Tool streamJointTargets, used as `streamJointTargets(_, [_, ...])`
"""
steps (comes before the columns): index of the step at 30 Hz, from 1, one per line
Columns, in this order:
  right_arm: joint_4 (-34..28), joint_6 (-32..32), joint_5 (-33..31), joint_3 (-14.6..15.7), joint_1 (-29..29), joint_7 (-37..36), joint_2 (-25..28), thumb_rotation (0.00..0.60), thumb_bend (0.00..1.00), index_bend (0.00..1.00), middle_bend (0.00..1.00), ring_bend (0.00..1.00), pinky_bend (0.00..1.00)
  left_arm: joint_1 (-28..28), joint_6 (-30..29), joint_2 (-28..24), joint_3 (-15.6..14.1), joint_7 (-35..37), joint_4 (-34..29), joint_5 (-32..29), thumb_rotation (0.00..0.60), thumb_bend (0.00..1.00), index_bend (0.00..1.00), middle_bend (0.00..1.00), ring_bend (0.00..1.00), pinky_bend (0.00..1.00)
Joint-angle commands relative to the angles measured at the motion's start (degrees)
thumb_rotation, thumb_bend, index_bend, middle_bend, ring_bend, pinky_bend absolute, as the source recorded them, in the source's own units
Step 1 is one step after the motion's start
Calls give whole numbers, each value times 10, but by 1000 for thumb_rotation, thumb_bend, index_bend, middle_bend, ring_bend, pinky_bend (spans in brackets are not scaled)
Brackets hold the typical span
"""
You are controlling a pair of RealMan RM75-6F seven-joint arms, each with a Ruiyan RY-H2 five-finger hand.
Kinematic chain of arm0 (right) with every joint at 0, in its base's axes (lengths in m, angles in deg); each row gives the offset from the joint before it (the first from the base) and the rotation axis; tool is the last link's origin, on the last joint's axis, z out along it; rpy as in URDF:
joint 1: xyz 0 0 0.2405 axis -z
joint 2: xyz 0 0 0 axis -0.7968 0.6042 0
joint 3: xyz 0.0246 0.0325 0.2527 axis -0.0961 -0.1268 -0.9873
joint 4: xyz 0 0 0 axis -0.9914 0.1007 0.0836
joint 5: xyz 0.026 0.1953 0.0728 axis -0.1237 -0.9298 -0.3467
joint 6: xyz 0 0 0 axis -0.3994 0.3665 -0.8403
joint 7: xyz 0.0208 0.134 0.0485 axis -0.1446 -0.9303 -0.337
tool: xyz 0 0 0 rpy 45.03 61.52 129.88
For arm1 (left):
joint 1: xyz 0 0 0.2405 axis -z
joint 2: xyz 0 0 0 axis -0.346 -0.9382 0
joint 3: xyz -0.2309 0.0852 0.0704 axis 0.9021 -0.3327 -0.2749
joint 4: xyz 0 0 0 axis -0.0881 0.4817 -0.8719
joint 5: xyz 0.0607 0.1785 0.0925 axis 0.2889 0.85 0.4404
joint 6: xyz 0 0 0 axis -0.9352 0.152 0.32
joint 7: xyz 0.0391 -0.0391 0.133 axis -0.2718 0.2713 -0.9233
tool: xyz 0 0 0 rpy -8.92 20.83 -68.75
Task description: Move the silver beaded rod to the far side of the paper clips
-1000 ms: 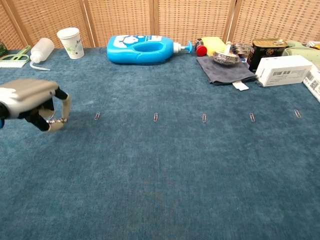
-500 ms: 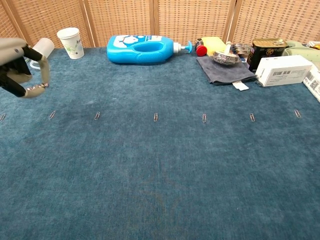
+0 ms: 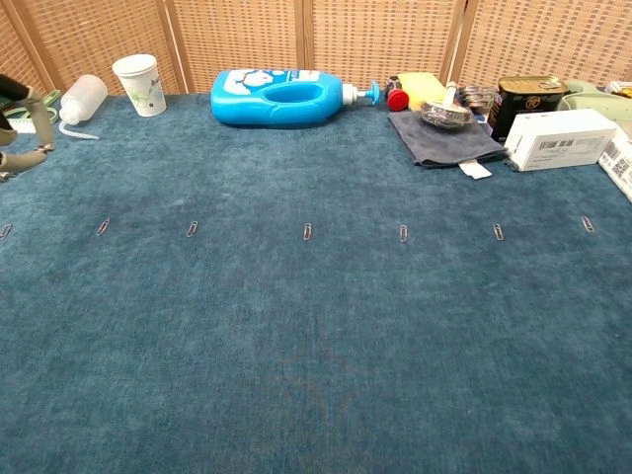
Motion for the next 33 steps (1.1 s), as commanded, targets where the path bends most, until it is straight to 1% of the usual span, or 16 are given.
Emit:
streamJointTargets(1, [-3, -5, 2, 2, -3, 5, -1, 600, 500, 0, 140, 106, 165, -5, 40, -10, 8, 51, 40, -33, 600, 409, 651, 1000, 1000, 1000])
streamJointTargets(3, [-6, -6, 0, 1, -4, 9, -1, 600, 500, 0, 140, 106, 165, -1, 65, -9, 10, 74, 71, -39, 600, 409, 651, 1000, 1000, 1000])
streamJointTargets(7, [-8, -8, -4, 1, -5, 12, 0, 600, 500, 0, 140, 106, 165, 0, 86, -4, 11, 95, 111, -47, 600, 409, 651, 1000, 1000, 1000])
streamJointTargets(11, [-9, -10, -6, 1, -5, 15, -1, 600, 500, 0, 140, 106, 165, 3, 97, 3, 10, 99, 138, -51, 600, 409, 651, 1000, 1000, 1000])
streamJointTargets(18, [-13, -14, -6, 1, -8, 22, -4, 600, 500, 0, 141, 106, 165, 13, 127, 37, 6, 105, 200, -57, 600, 409, 651, 1000, 1000, 1000])
streamJointTargets(24, [-15, -18, -11, 1, -9, 24, -3, 600, 500, 0, 140, 106, 165, 18, 146, 68, 4, 121, 243, -54, 600, 410, 651, 1000, 1000, 1000])
streamJointTargets(33, [-21, -19, -12, 2, -10, 33, -4, 600, 500, 0, 140, 106, 165, 23, 165, 100, 7, 155, 288, -35, 600, 409, 651, 1000, 1000, 1000])
